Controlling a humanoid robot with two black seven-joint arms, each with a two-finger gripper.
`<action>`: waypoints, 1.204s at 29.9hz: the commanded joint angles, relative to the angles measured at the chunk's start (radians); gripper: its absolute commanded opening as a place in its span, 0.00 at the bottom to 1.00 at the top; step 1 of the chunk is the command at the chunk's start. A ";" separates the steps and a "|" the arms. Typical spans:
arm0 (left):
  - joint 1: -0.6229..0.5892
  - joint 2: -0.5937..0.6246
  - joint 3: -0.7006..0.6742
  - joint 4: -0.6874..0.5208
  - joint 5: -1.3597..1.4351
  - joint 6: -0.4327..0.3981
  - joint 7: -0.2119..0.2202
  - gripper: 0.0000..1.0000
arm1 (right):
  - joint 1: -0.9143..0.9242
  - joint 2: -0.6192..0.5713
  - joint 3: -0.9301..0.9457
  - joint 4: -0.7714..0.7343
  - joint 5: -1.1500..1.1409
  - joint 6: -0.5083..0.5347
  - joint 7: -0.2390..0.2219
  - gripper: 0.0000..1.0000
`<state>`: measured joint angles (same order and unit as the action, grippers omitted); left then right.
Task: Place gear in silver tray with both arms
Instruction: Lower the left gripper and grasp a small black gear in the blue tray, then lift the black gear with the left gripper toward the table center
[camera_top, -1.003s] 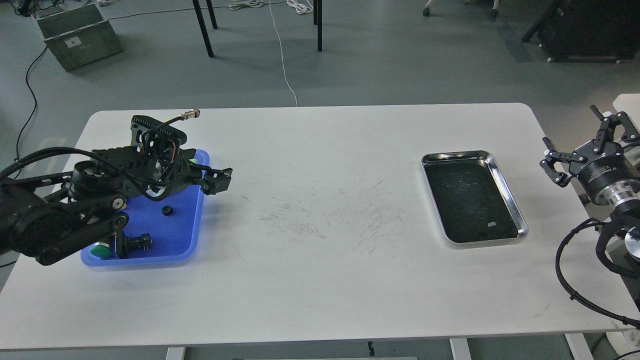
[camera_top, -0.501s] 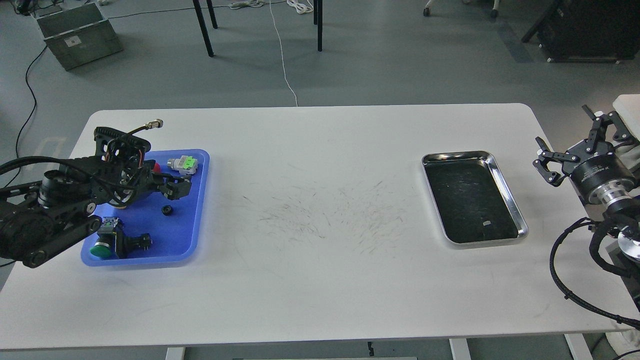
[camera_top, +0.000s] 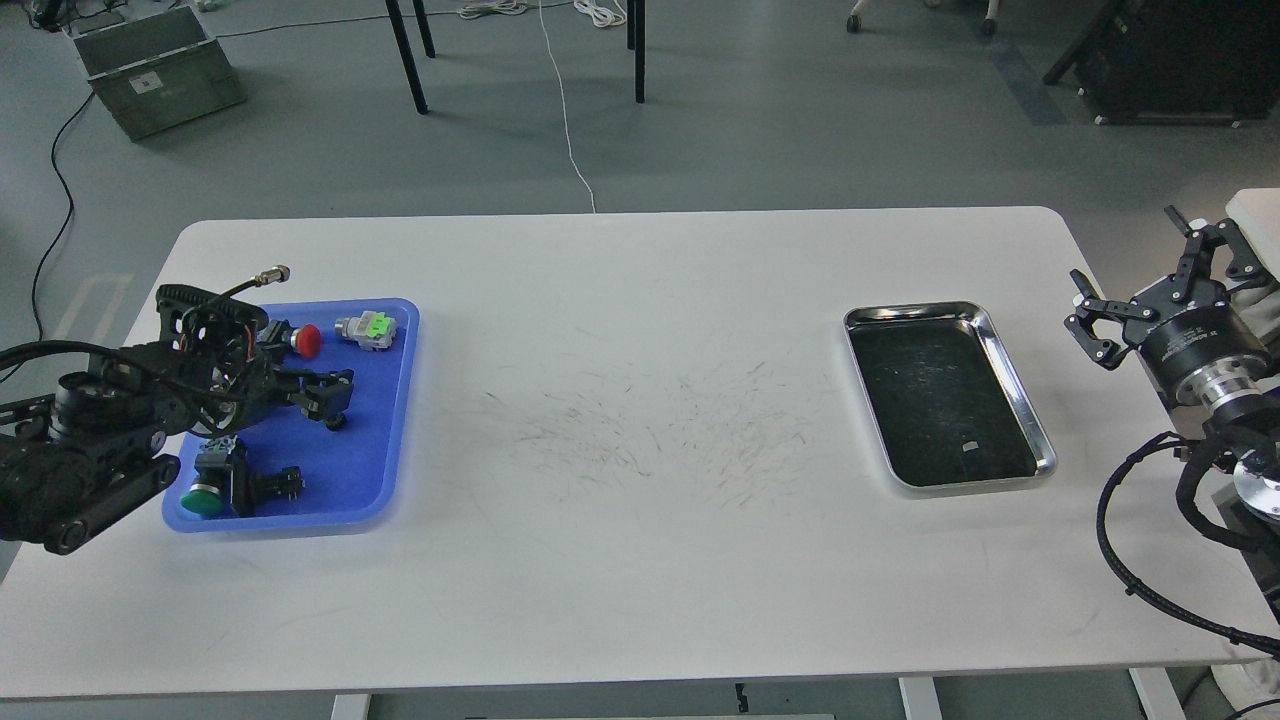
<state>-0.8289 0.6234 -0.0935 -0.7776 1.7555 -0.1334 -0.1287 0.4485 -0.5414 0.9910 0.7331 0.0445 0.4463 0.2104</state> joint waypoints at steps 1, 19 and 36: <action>0.002 -0.023 0.001 0.032 0.001 0.003 -0.008 0.78 | -0.001 0.003 -0.002 -0.001 0.000 0.000 0.000 0.98; -0.006 -0.076 0.077 0.112 -0.001 0.009 -0.026 0.51 | -0.005 0.003 -0.011 -0.003 0.000 0.000 0.000 0.98; -0.018 -0.074 0.064 0.109 -0.024 0.003 -0.026 0.09 | -0.008 0.003 -0.011 -0.004 0.000 0.000 0.001 0.98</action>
<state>-0.8415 0.5479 -0.0174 -0.6639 1.7367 -0.1369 -0.1534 0.4403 -0.5384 0.9791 0.7288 0.0445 0.4464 0.2111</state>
